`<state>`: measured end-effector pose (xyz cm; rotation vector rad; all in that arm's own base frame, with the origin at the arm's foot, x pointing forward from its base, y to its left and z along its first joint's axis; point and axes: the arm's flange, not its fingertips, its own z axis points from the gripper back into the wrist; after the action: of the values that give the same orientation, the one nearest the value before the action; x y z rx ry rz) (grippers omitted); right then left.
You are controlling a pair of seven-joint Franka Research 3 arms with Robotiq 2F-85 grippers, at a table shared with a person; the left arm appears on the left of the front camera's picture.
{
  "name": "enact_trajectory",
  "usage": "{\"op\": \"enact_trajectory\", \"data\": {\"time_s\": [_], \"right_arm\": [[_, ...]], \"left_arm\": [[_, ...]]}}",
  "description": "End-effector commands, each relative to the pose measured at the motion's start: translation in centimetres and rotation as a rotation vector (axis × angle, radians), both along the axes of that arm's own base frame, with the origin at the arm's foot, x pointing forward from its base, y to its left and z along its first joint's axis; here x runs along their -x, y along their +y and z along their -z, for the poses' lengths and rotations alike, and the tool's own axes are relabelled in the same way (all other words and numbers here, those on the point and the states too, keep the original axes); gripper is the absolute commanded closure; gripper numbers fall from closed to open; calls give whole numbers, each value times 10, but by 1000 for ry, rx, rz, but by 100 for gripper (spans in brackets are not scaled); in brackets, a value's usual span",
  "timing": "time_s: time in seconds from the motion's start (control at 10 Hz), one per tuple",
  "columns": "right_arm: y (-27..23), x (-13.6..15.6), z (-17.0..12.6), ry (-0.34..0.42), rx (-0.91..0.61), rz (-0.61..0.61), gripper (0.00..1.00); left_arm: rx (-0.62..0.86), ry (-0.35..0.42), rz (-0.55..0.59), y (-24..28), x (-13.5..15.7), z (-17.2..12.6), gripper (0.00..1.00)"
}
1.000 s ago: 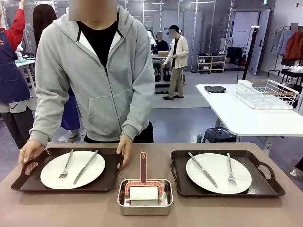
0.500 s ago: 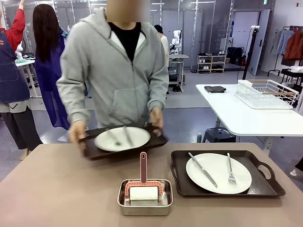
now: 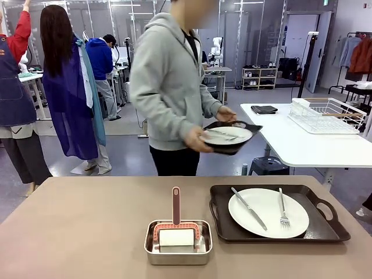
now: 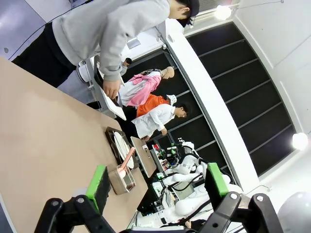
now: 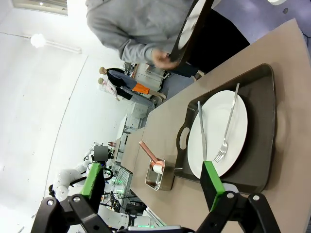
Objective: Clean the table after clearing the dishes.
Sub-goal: When the left (or right) Handle tray is removed, use the left hand (or right hand) to clean the left (or right) side of the table with the Lint Roller.
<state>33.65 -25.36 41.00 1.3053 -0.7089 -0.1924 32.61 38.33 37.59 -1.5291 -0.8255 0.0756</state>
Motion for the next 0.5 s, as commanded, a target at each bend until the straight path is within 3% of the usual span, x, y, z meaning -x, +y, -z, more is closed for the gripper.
{"op": "enact_trajectory", "data": {"time_s": [0.0,0.2,0.4], "right_arm": [[0,1,-3,0,-5,6,0],[0,1,-3,0,-5,6,0],[0,1,-3,0,-5,6,0]], "left_arm": [[-55,1,-14,-14,-7,-21,0],[-197,19,14,-58,-44,-78,0],[-317,-14,89,-114,-94,-139,0]]}}
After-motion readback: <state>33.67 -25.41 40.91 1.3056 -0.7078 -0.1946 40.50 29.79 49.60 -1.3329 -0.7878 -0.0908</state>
